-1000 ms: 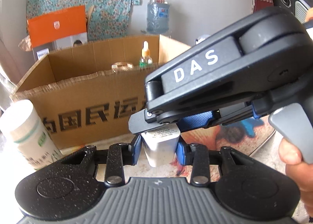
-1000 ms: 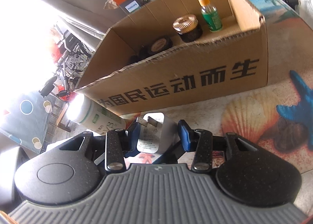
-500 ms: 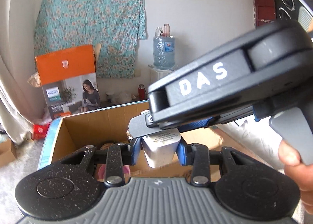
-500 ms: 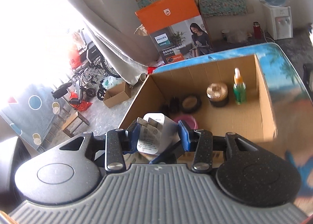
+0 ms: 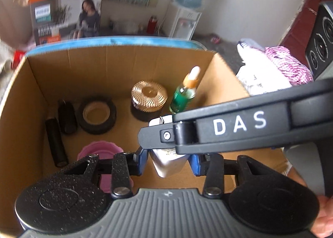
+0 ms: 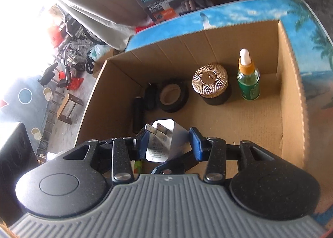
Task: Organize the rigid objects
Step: 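Carry the charger plug into the box and open the right gripper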
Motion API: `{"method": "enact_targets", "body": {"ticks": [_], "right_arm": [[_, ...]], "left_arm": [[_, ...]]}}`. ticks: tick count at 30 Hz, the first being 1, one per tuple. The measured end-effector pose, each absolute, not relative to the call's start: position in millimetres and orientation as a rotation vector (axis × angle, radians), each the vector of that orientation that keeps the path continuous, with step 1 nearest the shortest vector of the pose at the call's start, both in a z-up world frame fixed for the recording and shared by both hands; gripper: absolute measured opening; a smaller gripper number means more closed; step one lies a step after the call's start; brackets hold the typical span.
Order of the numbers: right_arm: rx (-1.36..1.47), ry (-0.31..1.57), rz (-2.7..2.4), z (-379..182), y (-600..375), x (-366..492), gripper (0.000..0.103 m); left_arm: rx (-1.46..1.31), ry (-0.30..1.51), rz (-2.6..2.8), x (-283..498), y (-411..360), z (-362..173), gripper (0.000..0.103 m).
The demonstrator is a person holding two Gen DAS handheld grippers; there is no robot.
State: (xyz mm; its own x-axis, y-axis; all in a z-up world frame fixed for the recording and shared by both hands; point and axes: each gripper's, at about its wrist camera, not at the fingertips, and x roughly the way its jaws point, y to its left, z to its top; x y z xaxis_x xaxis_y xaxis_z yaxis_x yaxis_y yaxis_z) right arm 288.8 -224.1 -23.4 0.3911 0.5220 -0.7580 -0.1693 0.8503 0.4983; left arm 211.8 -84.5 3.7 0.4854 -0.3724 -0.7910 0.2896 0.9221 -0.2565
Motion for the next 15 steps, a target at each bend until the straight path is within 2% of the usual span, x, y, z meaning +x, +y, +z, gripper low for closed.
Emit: {"method": "enact_targets", "body": {"ticks": [7,11,15], "right_arm": [[0.377,1.166,0.444,-54.7,-221.0,316.0,0.035],[0.367,1.187,0.446,-64.5,-217.4,321.5,0.034],[0.326,1.170,0.451,-59.0,-210.5,318.6,0.035]], "left_arm": [[-0.172,1.076,-0.393,228.2,-79.3,-14.3,0.050],[-0.179,1.076,-0.397,223.8,-80.9,-12.1,0.061],[-0.172,1.059,-0.395,220.2,-81.4,-5.3,0.066]]}}
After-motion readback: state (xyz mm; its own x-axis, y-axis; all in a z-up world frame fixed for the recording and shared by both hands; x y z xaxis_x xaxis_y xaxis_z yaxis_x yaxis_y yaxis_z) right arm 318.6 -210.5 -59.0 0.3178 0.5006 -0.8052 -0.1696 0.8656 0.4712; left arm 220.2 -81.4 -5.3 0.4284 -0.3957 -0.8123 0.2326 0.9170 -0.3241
